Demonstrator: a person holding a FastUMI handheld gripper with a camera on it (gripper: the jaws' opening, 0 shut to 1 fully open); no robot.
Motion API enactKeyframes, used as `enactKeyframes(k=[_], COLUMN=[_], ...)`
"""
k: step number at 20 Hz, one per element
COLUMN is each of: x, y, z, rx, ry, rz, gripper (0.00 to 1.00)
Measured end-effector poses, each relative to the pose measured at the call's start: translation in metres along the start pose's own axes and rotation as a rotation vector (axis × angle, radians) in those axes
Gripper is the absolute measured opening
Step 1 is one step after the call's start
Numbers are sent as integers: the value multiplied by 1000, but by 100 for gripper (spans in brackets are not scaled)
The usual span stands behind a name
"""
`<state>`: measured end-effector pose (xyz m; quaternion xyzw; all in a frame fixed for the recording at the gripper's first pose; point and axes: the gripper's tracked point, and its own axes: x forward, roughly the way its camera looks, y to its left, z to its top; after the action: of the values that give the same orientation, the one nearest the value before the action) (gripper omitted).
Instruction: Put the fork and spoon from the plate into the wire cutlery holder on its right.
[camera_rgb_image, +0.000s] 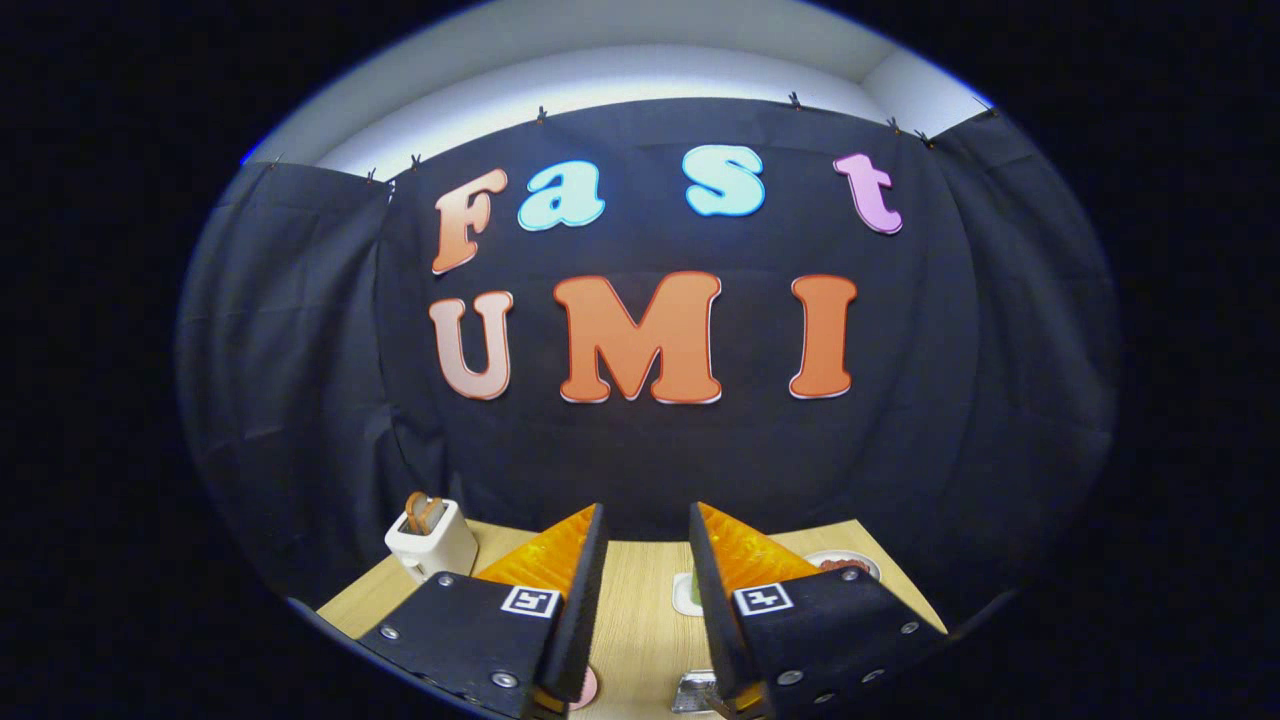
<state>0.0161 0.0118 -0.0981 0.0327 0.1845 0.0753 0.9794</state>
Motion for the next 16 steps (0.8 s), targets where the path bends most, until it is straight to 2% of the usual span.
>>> enactKeyframes(k=[1, 4, 6, 16], x=[-2, -8, -10, -19], y=[-1, -5, -8, -14], z=[8, 32, 48, 72], rx=[-4, -18, -29, -70], ry=[-33, -112, -166, -265], rz=[-6, -30, -57, -125], gripper=[56, 87, 97, 97])
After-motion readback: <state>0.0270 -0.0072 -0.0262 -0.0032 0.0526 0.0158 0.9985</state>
